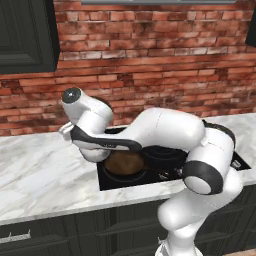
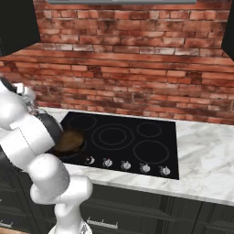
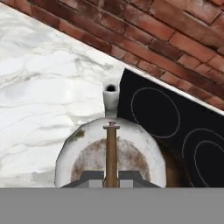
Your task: Pick the kettle from the counter and place it on a stove burner. Then turn the burner on.
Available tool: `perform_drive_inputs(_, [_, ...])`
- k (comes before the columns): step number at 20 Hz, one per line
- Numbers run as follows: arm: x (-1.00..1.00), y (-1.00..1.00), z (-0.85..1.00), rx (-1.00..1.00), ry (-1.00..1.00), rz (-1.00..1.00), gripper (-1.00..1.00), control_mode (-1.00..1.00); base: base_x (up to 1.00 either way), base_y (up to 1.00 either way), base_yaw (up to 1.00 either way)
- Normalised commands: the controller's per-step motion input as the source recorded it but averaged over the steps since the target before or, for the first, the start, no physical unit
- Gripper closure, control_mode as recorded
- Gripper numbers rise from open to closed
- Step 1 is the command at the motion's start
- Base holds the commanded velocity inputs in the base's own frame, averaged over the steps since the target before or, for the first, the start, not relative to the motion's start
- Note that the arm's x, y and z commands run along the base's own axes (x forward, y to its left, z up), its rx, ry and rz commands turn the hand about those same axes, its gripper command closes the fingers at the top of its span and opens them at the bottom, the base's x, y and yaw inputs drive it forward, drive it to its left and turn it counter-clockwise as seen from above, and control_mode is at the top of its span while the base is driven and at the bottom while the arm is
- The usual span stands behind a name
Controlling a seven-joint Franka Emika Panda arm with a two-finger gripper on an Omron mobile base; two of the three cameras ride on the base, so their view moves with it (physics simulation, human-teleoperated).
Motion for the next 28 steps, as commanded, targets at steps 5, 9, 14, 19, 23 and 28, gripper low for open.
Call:
perform_drive_inputs(5, [0.0,-1.0,0.6,0.13,-0.27,-0.04,1.0,-1.0,0.0,0.0,0.0])
perform_drive_inputs(9, [0.0,-1.0,0.27,0.14,-0.12,-0.07,1.0,-1.0,0.0,0.0,0.0])
perform_drive_inputs(14, [0.0,-1.0,0.18,0.18,-0.02,-0.11,1.0,-1.0,0.0,0.0,0.0])
perform_drive_inputs(19, [0.04,-1.0,0.38,0.2,0.0,-0.16,1.0,-1.0,0.0,0.0,0.0])
perform_drive_inputs(23, [0.08,-1.0,0.3,0.21,0.01,-0.18,1.0,-1.0,0.0,0.0,0.0])
perform_drive_inputs(28, [0.1,-1.0,0.03,0.19,0.0,-0.2,1.0,-1.0,0.0,0.0,0.0])
